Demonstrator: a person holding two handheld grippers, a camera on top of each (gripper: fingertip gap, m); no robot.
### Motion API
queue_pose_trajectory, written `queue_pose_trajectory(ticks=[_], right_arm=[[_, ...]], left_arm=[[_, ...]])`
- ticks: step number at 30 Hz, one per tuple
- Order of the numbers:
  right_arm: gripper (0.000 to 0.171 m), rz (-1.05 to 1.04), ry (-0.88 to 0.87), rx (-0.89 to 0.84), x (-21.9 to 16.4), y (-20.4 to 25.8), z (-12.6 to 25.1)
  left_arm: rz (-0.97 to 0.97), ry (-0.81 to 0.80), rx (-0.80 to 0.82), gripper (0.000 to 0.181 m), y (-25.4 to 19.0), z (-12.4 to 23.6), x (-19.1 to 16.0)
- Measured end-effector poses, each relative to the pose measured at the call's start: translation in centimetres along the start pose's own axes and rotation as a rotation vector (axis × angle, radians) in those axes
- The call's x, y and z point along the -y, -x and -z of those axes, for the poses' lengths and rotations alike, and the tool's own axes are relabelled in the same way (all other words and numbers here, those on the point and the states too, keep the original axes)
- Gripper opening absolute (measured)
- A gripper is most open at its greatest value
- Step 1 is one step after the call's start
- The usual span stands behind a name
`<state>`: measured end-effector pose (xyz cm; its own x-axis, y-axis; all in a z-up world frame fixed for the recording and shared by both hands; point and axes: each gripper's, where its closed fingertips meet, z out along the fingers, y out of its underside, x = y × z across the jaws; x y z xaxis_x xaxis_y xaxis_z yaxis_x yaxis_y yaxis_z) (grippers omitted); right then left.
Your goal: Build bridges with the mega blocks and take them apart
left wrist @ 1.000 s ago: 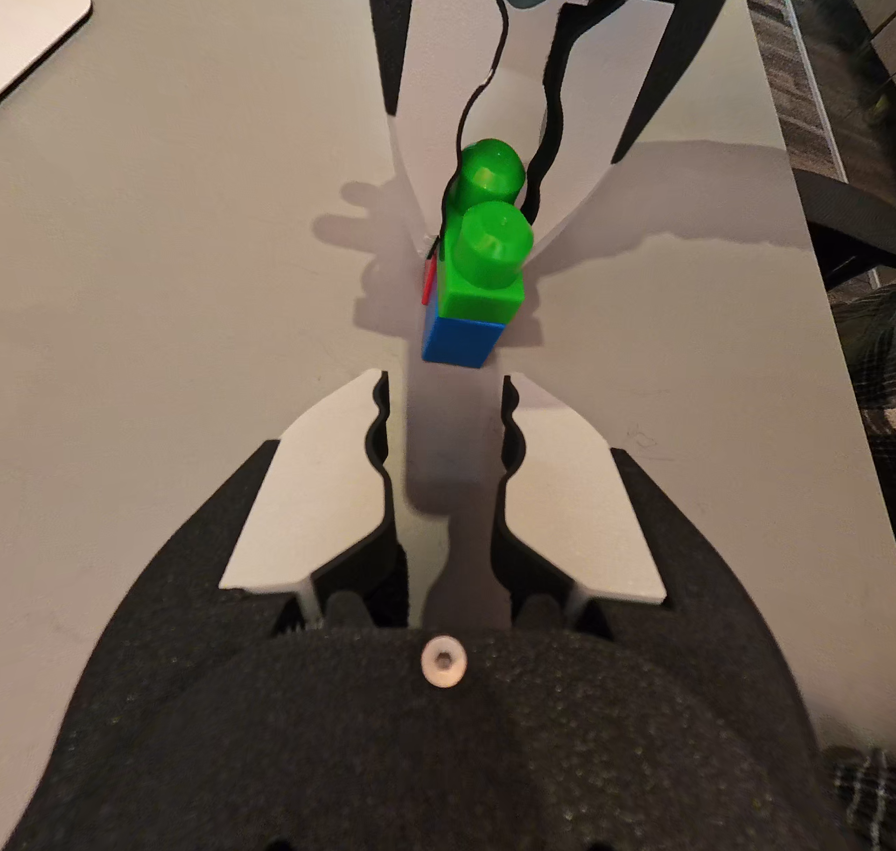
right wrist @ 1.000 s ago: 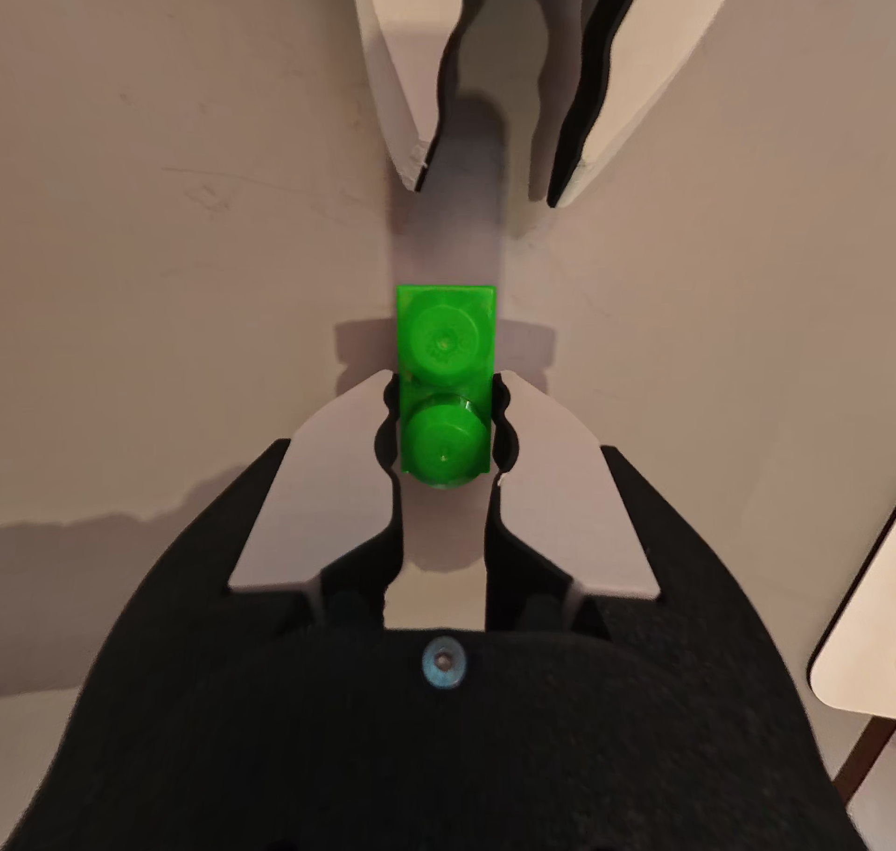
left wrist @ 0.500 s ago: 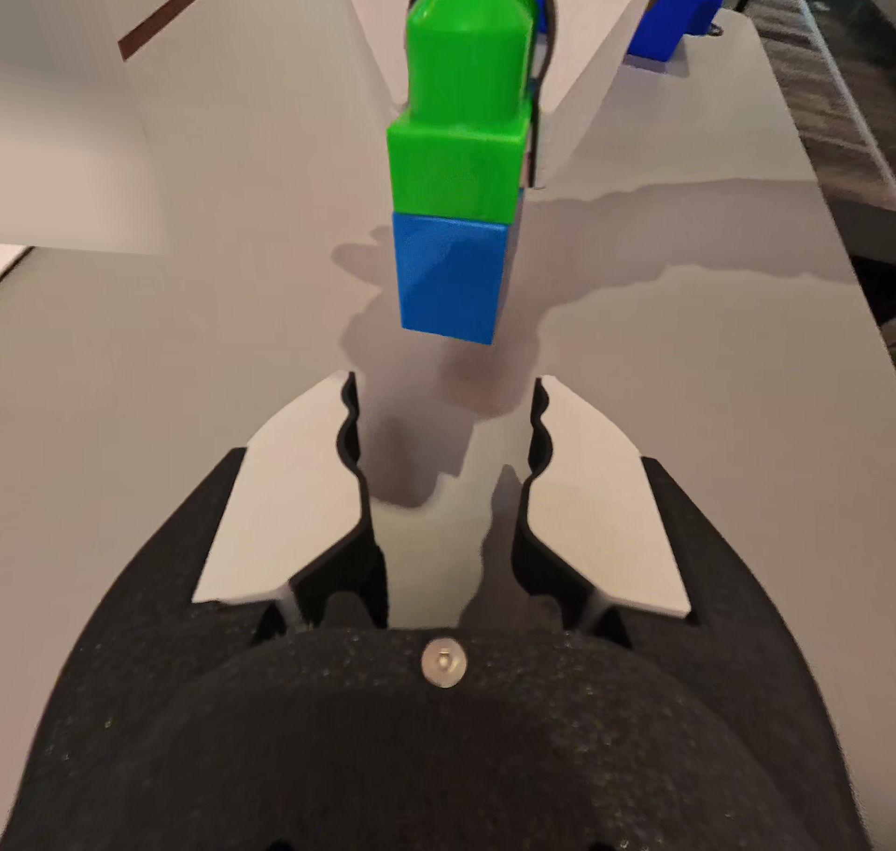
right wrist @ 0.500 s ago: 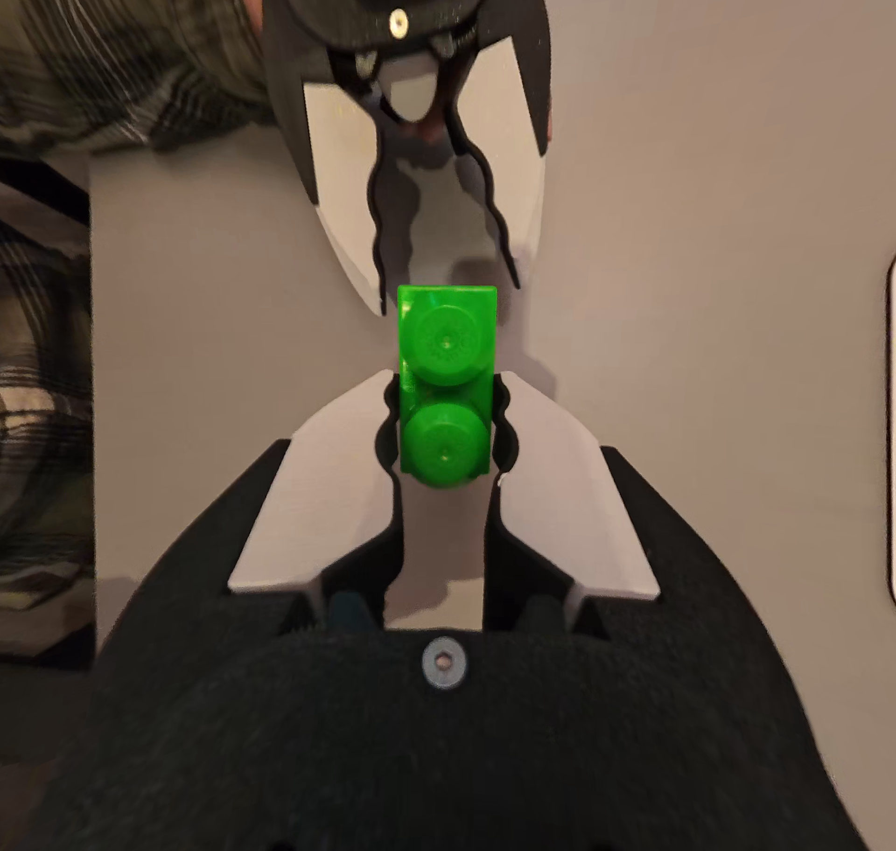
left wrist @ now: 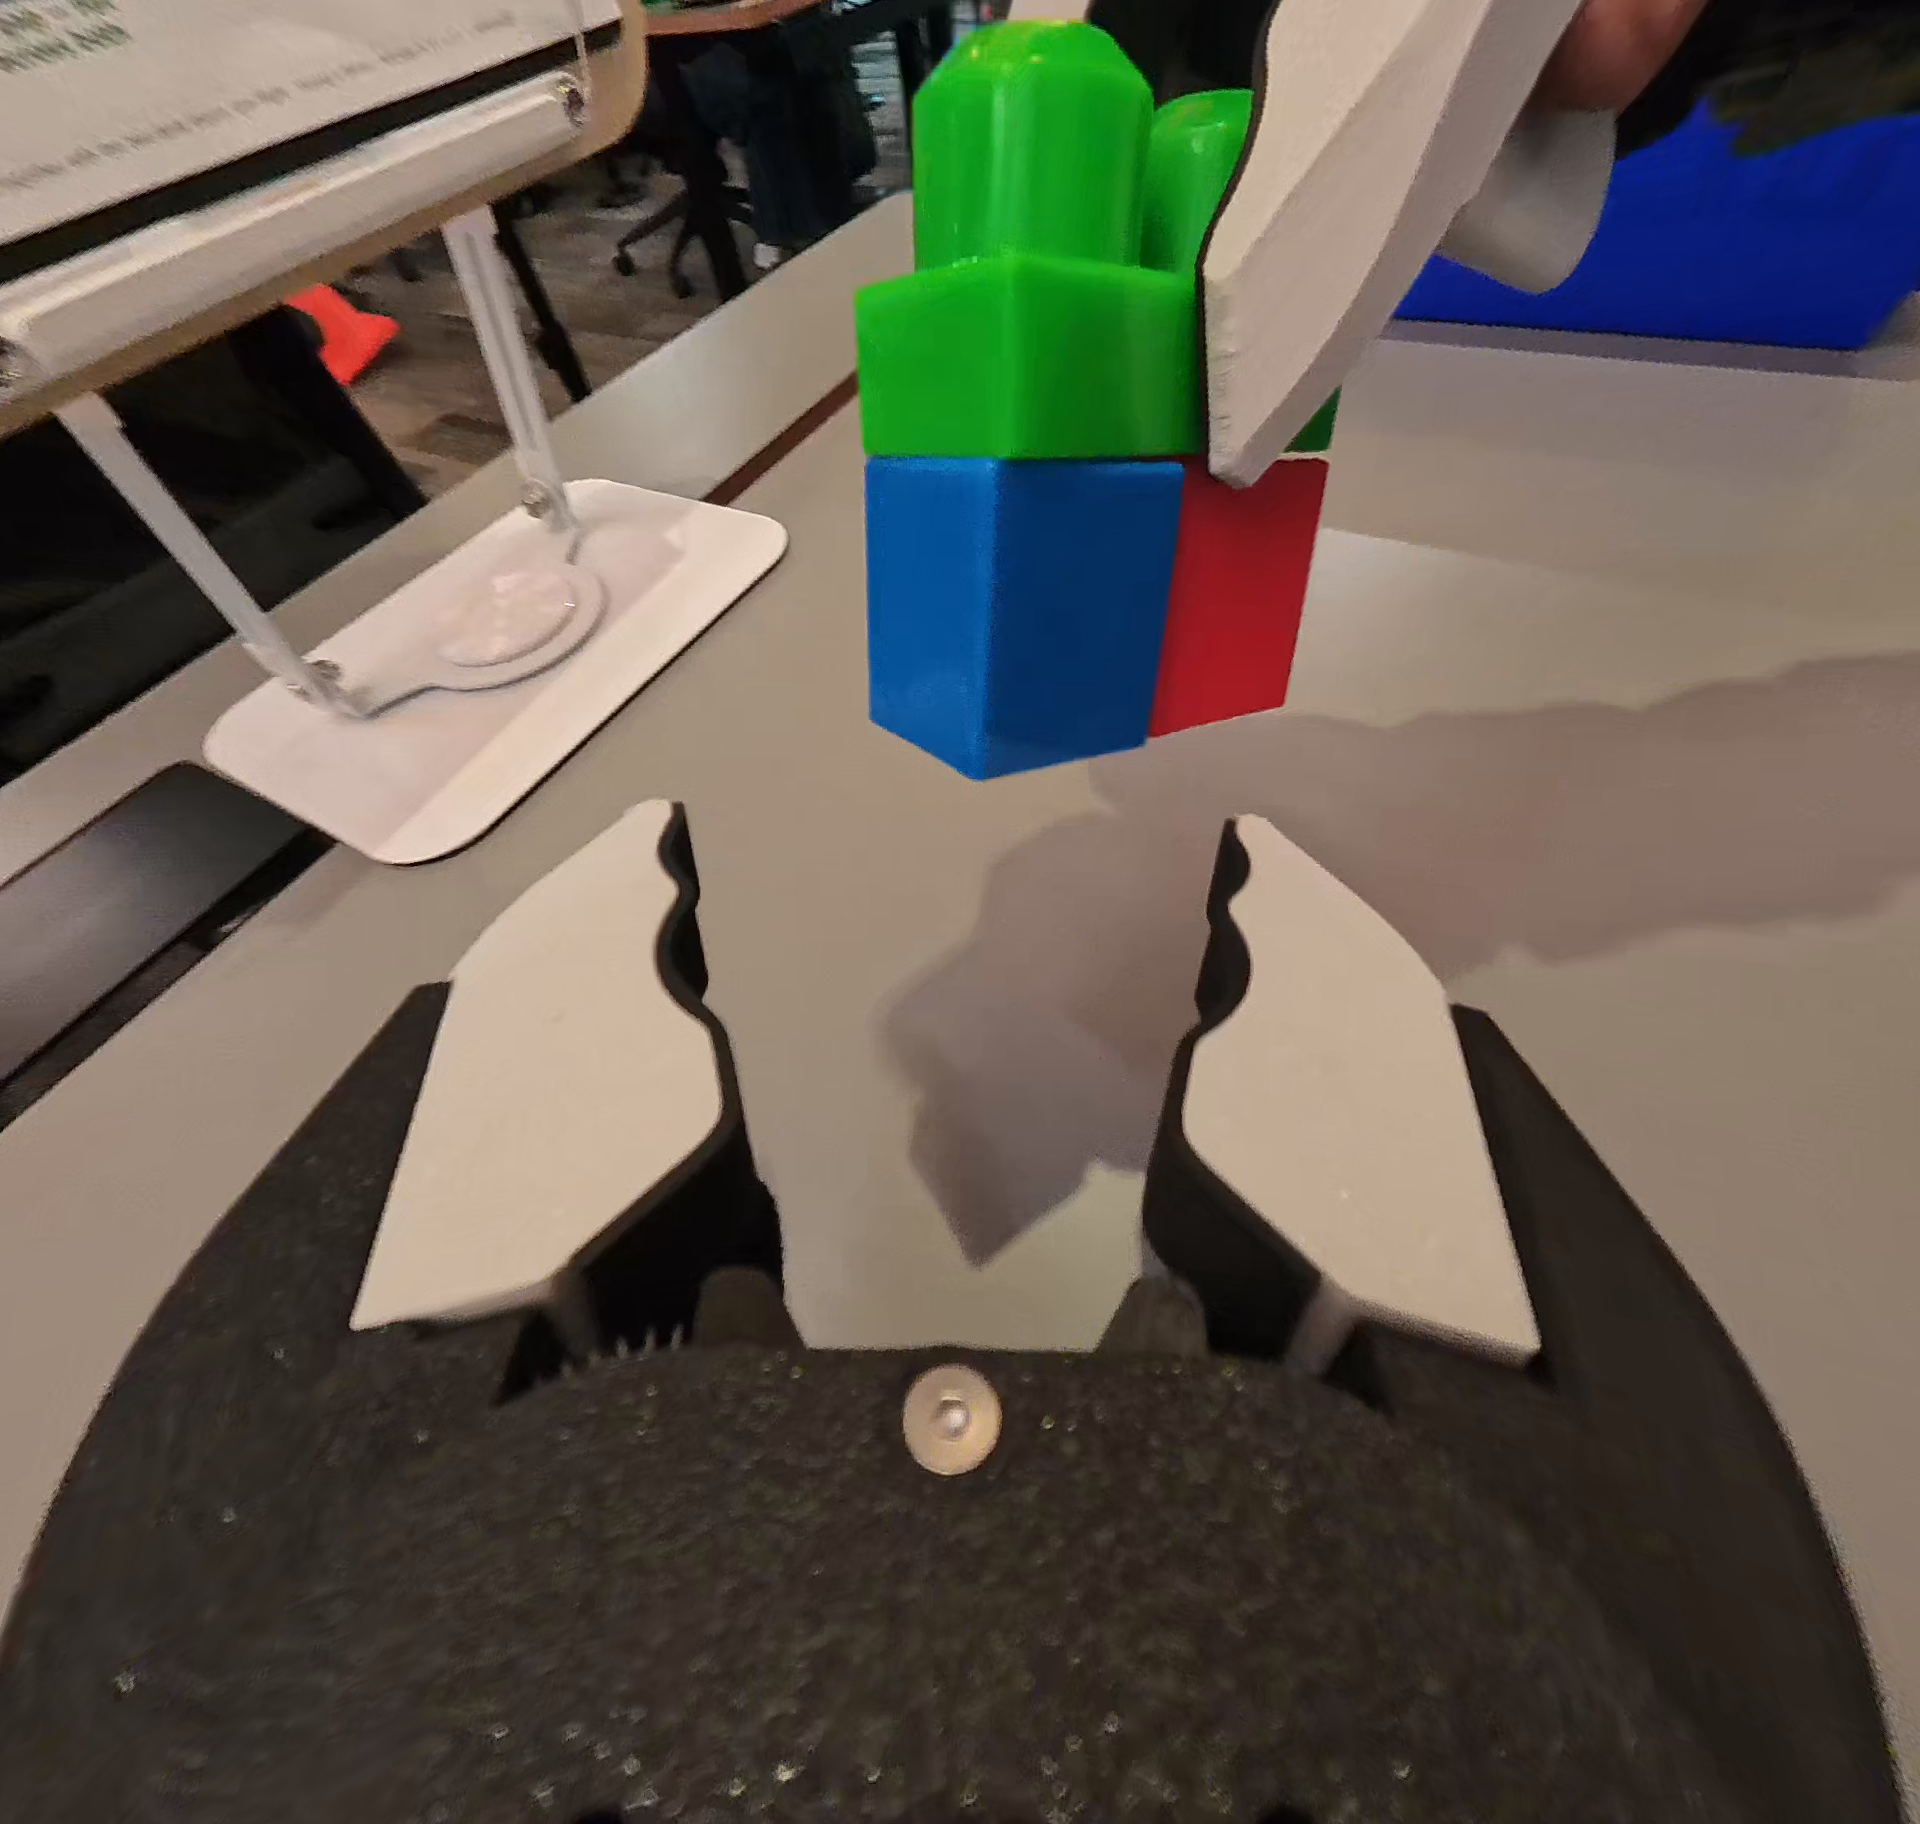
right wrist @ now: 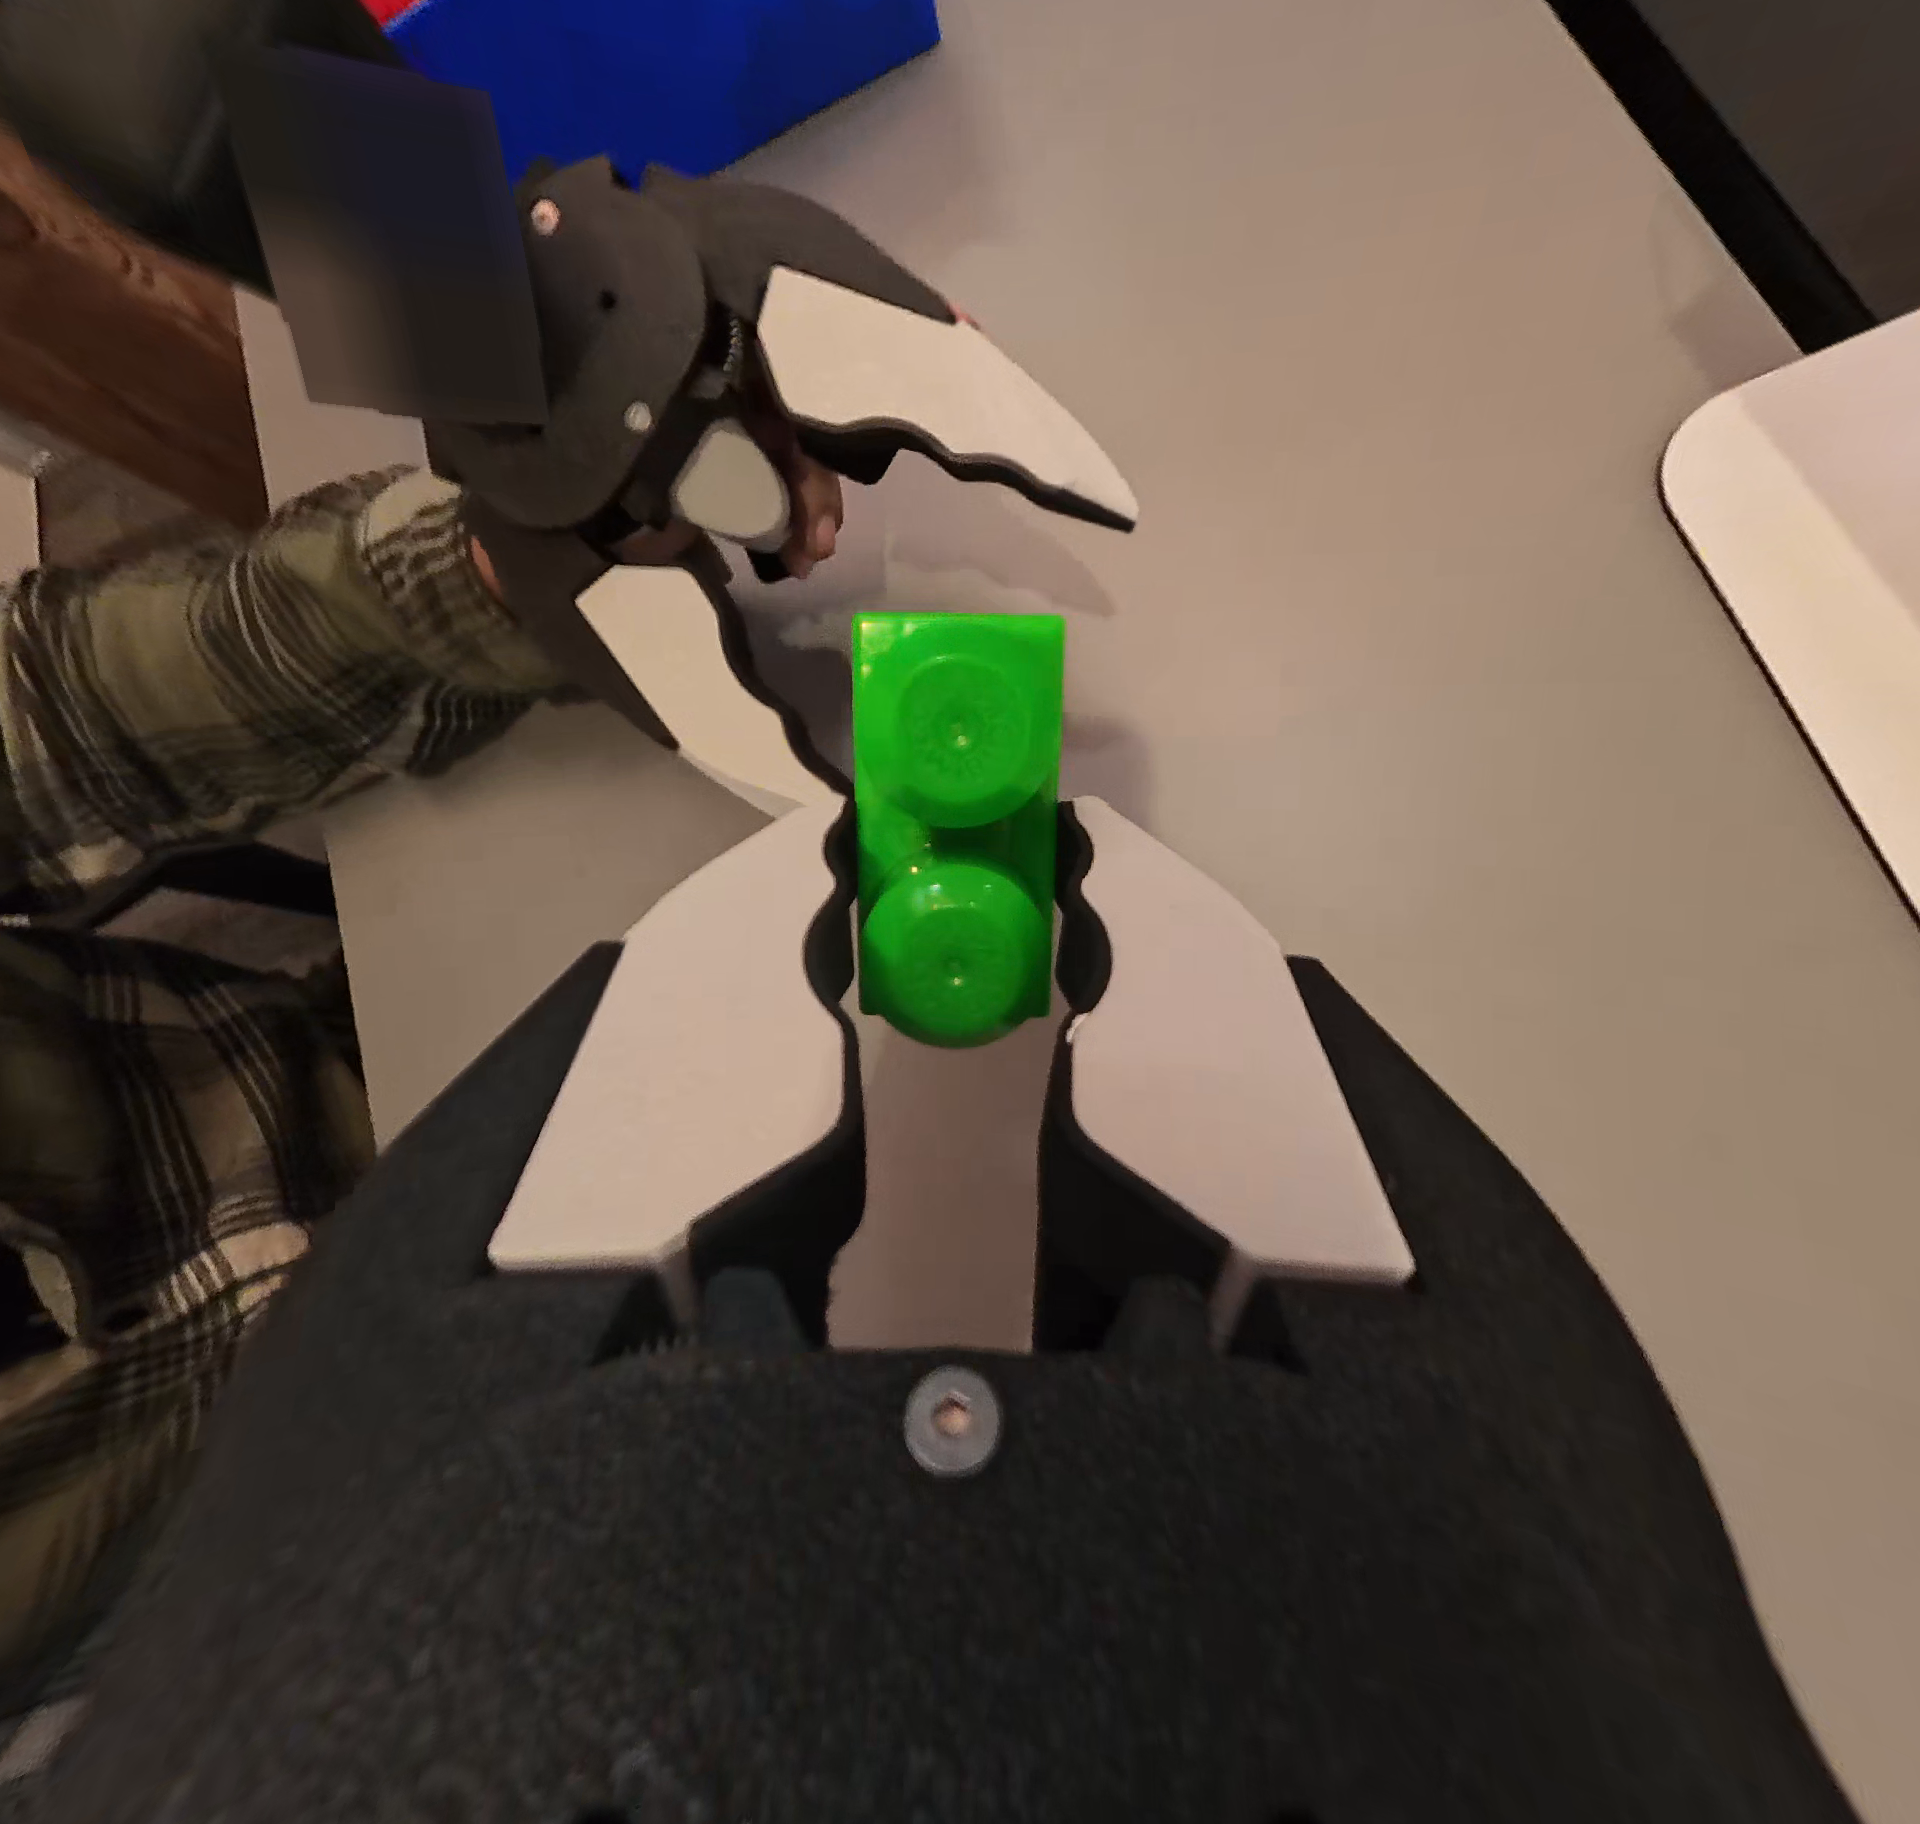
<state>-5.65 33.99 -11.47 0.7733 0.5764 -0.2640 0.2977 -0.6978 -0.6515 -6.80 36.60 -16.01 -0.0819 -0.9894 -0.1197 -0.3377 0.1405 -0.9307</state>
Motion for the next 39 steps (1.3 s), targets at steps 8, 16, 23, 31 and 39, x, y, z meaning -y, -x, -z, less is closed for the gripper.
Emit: queue_pose_trajectory(ticks=[8,16,23,31,39], right_arm=[[0.035,-0.081,-0.017,-0.068,1.0,-0.8,-0.1],[0.035,-0.116,-0.033,-0.088,1.5,-1.1,-0.1],[0.035,-0.099,-0.024,-0.093,1.3,-1.3,0.3],[0.035,0.009,0.058,-0.114,0.7,-1.4,1.0],[0.035,0.075,0.107,-0.098,0.3,-0.8,1.8]], left_arm=[[-0.042,-0.001,0.174,0.105,1.4,0.0,0.6],[-0.05,-0.035,0.249,0.114,1.9,0.3,1.4],[-0.023,-0.061,0.251,0.119,2.3,0.6,1.6],[-0.004,-0.078,0.121,0.116,0.9,0.2,1.7],[-0.011,-0.064,0.023,0.115,-0.6,-0.3,1.5]])
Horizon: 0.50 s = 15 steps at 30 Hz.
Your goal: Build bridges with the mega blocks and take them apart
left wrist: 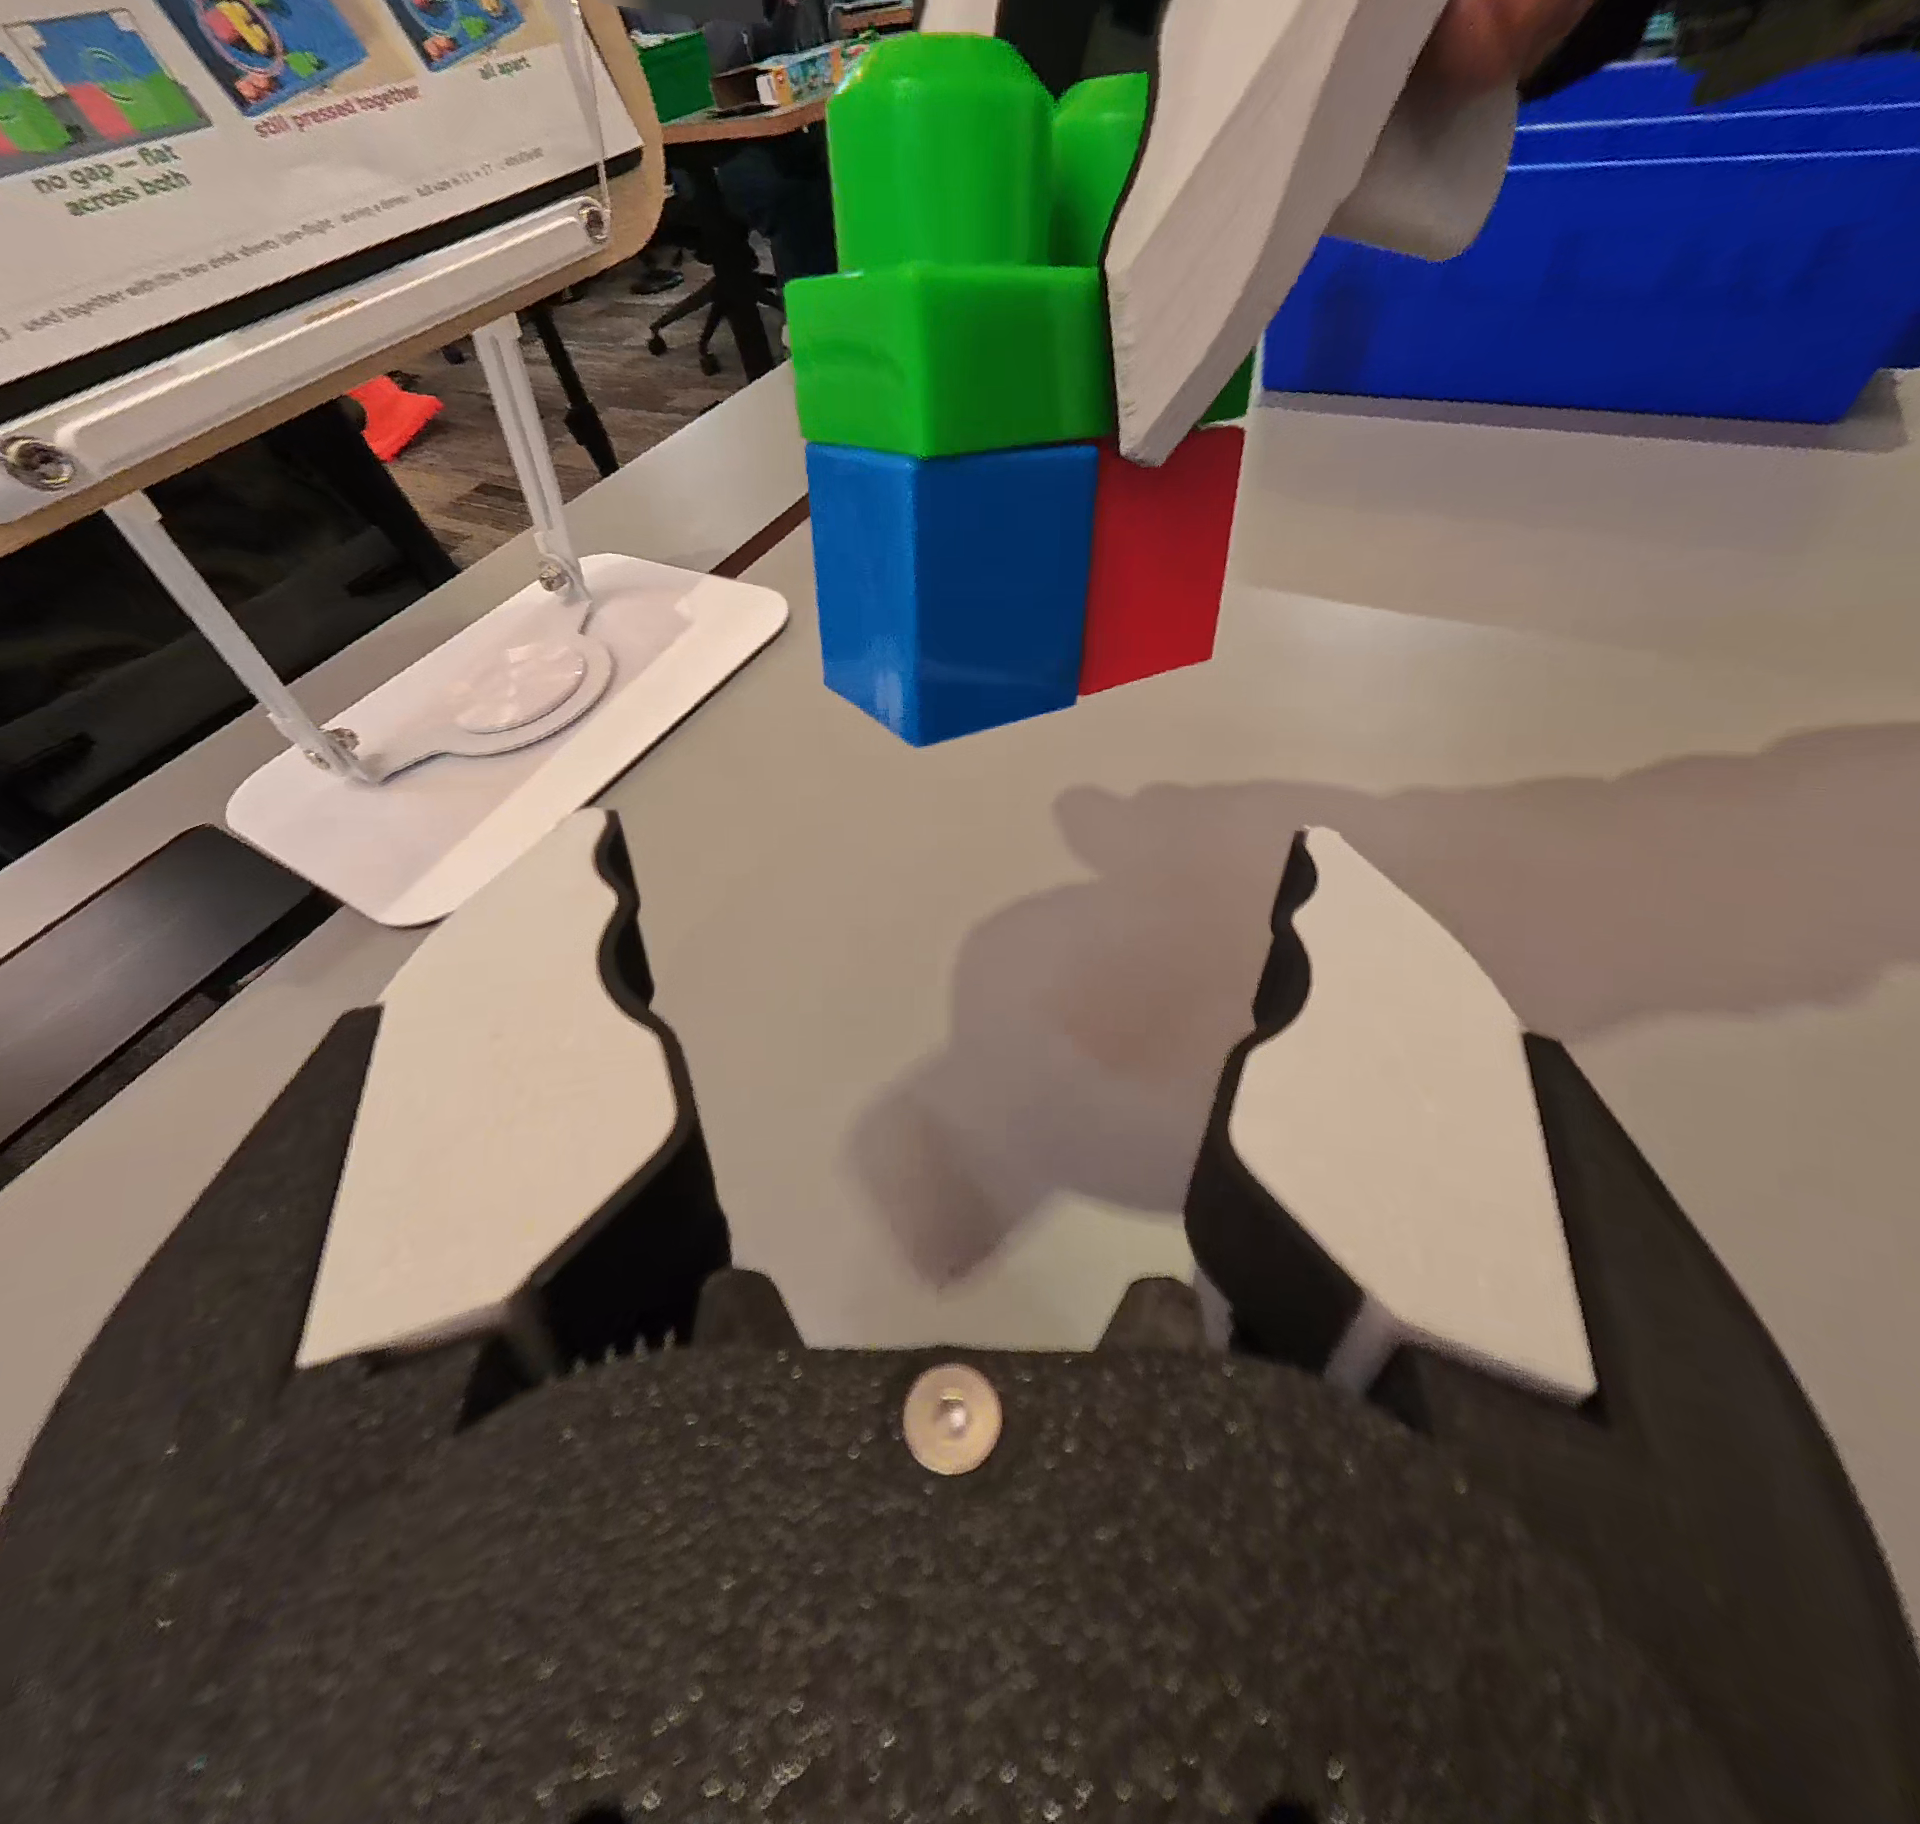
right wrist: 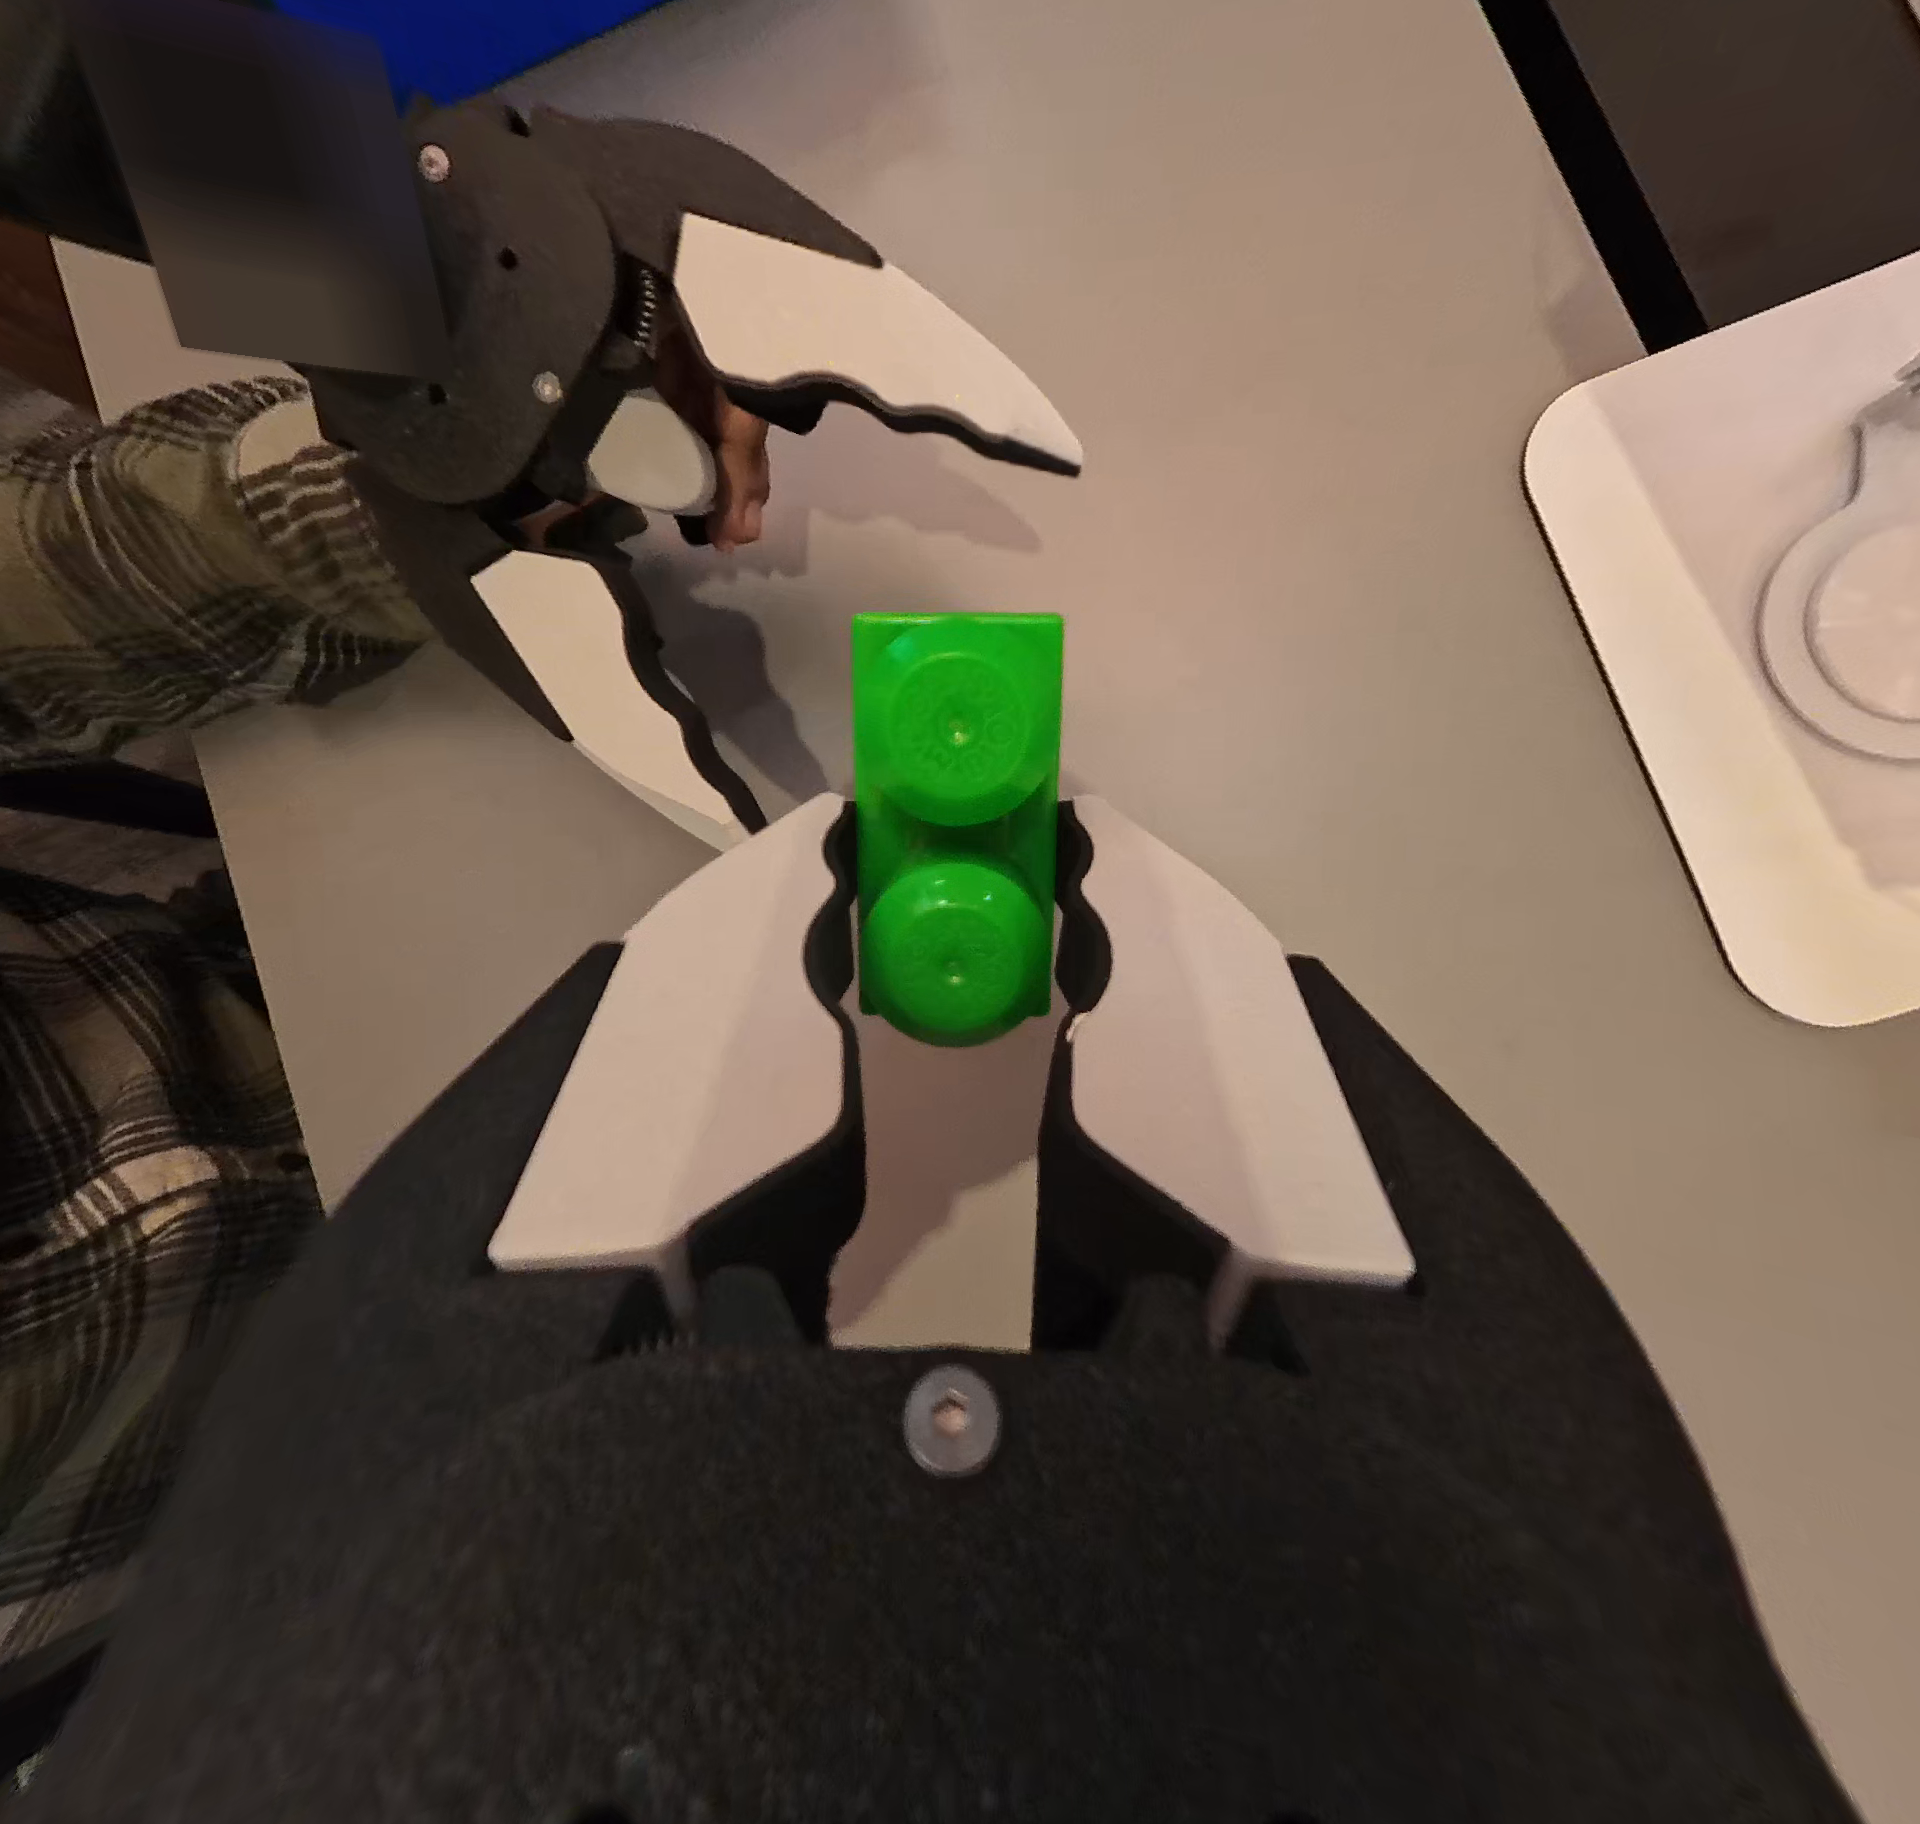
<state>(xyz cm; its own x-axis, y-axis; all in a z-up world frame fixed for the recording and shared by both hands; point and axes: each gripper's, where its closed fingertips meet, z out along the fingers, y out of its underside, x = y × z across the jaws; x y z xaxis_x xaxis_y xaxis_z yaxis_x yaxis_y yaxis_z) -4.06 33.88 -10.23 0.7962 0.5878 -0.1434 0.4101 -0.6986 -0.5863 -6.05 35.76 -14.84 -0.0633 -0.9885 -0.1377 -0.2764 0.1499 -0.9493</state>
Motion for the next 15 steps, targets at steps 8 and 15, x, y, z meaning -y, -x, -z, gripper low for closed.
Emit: queue_pose_trajectory(ticks=[8,15], right_arm=[[0.035,0.015,0.011,0.006,-0.5,0.2,0.1],[0.035,-0.218,-0.121,-0.022,1.0,-1.1,0.8]], left_arm=[[0.052,0.003,-0.071,0.115,-0.9,-0.3,-0.2],[0.049,-0.036,0.279,0.118,2.6,0.1,1.1]])
